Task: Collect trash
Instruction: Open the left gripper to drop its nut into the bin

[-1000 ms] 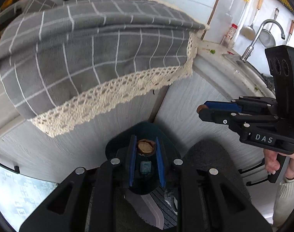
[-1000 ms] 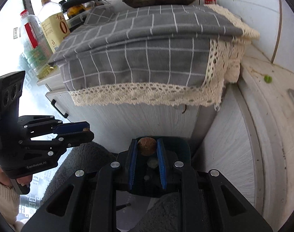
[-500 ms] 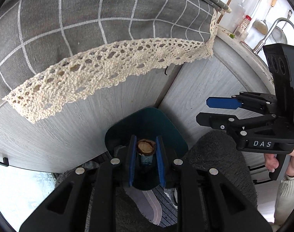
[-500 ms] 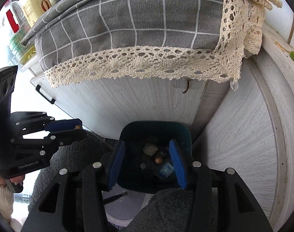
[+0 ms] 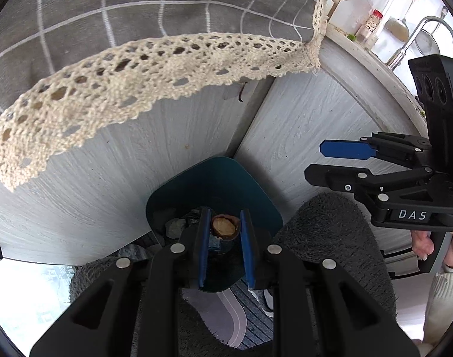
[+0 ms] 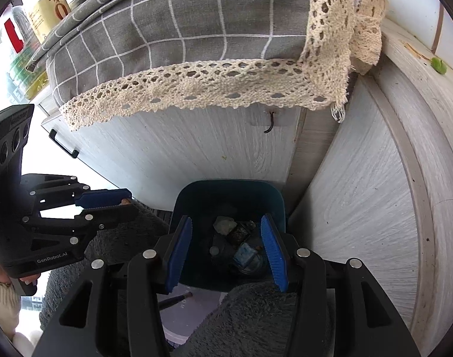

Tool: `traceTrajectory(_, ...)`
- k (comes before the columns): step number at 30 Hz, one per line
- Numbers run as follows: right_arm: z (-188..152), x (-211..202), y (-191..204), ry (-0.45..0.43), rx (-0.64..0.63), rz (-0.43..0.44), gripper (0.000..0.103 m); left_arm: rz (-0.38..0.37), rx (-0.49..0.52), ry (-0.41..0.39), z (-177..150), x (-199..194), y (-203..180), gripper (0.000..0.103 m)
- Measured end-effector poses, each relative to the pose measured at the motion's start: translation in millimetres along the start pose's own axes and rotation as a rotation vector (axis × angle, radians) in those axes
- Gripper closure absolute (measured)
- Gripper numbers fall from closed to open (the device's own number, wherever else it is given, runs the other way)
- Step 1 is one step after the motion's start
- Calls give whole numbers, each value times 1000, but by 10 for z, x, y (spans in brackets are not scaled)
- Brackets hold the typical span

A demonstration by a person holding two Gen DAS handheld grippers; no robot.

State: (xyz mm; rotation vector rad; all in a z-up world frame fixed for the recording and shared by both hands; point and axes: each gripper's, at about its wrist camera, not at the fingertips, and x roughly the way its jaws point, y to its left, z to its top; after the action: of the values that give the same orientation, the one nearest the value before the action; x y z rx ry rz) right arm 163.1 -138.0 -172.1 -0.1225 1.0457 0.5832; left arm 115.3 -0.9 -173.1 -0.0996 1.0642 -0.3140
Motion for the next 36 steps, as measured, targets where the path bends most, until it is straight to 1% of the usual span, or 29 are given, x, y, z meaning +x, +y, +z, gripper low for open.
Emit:
traceTrajectory(6,-9,-22,-70,-9,19,2,54,-2,14,5,94,67,-69,81)
traceTrajectory(10,-4,-37,-97,-14,23,3,54,-17,23,11,69,127,-94,81)
traceTrajectory(11,-2,-38,-104,-13,22,4,54,-19,23,11,68,140,-101,78)
traceTrajectory(13,2,-38,-101,-13,19,5,54,-16,14,2,72,148,-105,55)
traceTrajectory(20,-6,-39,-64,-18,19,-3,54,-2,-6,-12,39,81,-12,54)
traceTrajectory(28,-19,-132,53,-34,3,-8,54,14,-5,-45,36,-83,-18,54)
traceTrajectory(31,-21,-231,103,-55,-5,-13,54,31,-6,-78,59,-206,-44,53)
traceTrajectory(36,-45,-450,167,-107,-16,-24,54,67,4,-190,72,-614,-121,49)
